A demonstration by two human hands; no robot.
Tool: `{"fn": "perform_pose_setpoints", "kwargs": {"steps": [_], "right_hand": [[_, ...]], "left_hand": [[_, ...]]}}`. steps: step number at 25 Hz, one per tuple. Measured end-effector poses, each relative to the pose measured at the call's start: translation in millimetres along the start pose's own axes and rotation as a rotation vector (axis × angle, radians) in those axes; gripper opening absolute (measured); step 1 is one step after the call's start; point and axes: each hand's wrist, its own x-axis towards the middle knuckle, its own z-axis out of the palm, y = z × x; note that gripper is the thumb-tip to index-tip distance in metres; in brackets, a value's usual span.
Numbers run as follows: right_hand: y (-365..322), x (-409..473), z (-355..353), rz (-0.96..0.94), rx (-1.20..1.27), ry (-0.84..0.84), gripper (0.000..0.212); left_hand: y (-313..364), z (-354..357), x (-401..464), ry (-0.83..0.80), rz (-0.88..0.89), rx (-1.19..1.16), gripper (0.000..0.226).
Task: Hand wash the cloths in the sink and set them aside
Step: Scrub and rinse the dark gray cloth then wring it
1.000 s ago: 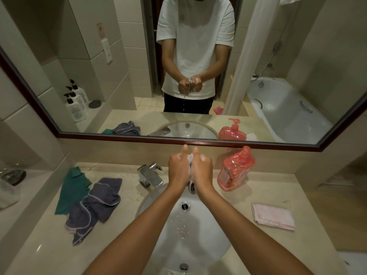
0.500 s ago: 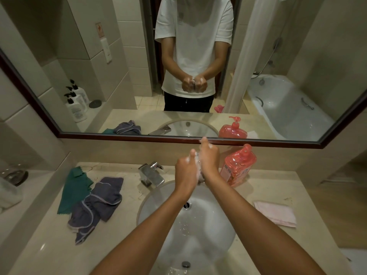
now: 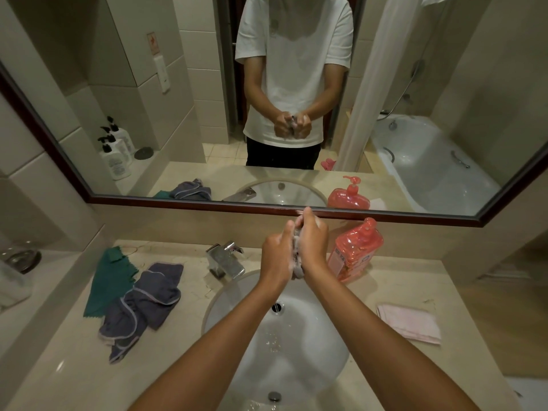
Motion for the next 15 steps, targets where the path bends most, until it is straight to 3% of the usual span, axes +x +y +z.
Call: {"fn": "perform_pose_setpoints", "kwargs": {"steps": [3, 5, 8, 10, 12, 15], "right_hand": [[11, -8, -6, 0.109, 0.121, -0.129, 0.023], [19, -14, -11, 0.306, 0.293, -0.314, 0.036], [27, -21, -17, 0.423, 0.285, -0.459, 0.053], [23, -19, -18, 0.440, 0.305, -0.397, 0.047], [17, -12, -18, 0.361, 0.237, -0.224, 0.031], [10, -4, -10, 0.172, 0.063, -0.025, 0.035]], "left_hand": [[-1, -7, 5, 0.082, 0.035, -0.068, 0.048], [-2, -15, 13, 0.159, 0.072, -0.079, 0.042], [-2, -22, 23, 0.191, 0.083, -0.086, 0.040], [-2, -25, 21, 0.189, 0.092, -0.063, 0.030], [-4, -24, 17, 0.174, 0.096, -0.026, 0.018], [-3, -13, 8, 0.080, 0.077, -0.037, 0.031]]}}
